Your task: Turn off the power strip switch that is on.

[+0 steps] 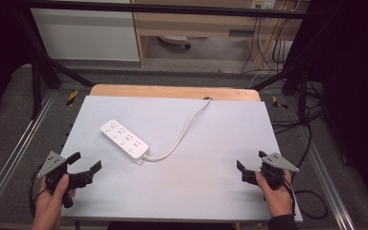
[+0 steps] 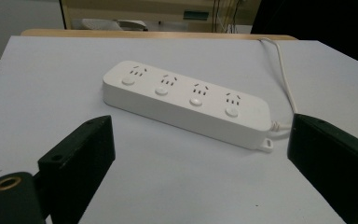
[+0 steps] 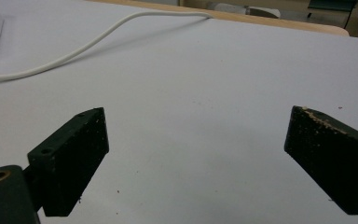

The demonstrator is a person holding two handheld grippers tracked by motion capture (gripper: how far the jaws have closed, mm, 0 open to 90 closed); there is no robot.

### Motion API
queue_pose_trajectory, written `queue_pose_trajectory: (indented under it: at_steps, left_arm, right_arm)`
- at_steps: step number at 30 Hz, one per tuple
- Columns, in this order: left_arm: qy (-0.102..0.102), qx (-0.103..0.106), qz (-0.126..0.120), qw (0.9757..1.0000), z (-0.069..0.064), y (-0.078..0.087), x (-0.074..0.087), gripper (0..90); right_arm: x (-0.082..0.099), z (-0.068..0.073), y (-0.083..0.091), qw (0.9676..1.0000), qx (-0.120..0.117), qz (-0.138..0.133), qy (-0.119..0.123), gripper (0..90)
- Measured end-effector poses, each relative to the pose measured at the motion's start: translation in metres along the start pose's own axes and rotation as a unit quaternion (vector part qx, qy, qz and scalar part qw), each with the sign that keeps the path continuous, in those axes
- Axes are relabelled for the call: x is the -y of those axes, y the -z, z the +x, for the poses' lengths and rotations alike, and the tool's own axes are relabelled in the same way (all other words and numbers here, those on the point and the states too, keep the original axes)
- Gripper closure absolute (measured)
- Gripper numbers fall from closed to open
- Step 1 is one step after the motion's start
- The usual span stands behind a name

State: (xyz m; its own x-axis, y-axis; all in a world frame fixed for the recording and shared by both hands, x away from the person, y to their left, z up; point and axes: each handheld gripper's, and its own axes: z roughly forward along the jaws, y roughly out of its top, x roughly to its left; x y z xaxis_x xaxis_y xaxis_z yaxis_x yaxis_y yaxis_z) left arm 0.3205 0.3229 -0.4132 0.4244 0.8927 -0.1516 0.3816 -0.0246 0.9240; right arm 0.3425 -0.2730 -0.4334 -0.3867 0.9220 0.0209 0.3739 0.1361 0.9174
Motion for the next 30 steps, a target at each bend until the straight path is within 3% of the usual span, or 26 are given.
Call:
queue_pose_trajectory:
  at_steps: [5,14,24,30]
  left_arm:
    - [-0.004,0.004,-0.004,1.0,-0.002,0.002,0.0,7.2]
    - [-0.004,0.01,-0.004,0.9999,-0.006,0.001,-0.002,6.8]
    - [-0.002,-0.023,-0.01,0.9997,-0.008,-0.001,-0.015,4.7]
    - [-0.002,-0.018,-0.012,0.9998,-0.008,-0.005,-0.03,3.8]
  right_arm:
    - [0.0,0.002,0.0,1.0,-0.002,0.004,-0.001,5.6]
    - [0.002,0.01,-0.007,0.9997,-0.005,0.016,0.018,4.7]
    - [0.003,0.008,-0.008,0.9996,-0.008,0.018,0.022,7.3]
    - [0.002,0.011,-0.007,0.9995,-0.013,0.017,0.024,4.7]
